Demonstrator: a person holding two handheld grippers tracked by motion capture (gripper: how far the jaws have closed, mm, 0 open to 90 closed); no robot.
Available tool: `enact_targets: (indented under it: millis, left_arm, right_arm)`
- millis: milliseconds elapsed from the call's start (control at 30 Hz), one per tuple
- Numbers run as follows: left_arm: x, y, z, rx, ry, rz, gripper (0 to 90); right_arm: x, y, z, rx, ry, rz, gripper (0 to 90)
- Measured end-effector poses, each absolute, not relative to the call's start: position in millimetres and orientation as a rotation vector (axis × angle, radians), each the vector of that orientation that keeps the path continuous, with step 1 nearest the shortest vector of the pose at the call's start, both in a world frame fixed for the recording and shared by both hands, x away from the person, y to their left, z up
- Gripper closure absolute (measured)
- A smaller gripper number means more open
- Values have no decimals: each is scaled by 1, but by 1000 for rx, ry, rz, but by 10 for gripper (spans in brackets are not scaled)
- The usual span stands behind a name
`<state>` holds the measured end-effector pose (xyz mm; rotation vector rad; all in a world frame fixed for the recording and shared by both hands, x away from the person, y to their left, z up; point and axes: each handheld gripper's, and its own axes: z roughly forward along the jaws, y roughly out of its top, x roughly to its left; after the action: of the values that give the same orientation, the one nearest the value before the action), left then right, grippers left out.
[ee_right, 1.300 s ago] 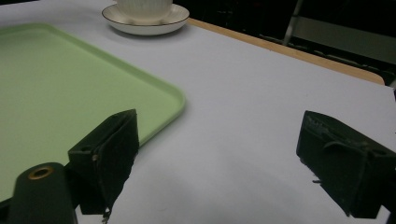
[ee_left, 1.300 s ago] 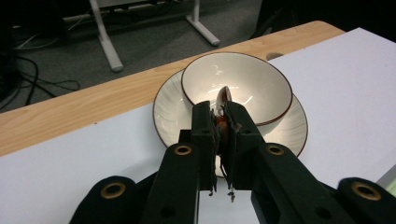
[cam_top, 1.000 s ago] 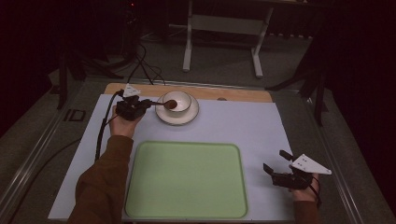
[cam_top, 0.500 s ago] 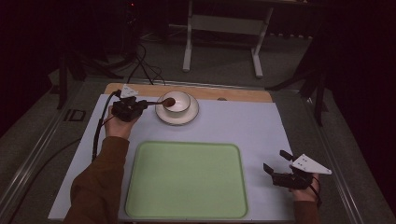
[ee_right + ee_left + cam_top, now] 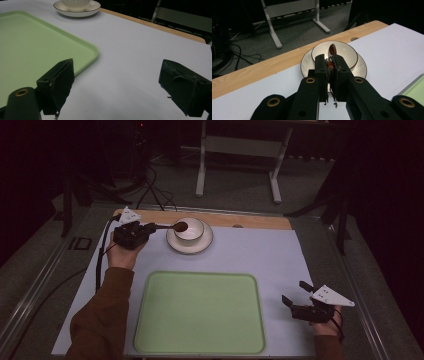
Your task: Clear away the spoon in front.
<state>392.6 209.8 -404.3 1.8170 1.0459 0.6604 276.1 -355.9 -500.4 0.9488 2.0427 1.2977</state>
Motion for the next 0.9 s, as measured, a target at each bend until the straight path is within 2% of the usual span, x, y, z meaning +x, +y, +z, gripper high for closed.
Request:
enact_targets:
  millis: [900]
  left_arm:
    - [341, 233, -401, 1840, 1041, 664, 837]
  right_arm:
    - [276, -356, -500, 950, 2041, 1296, 129]
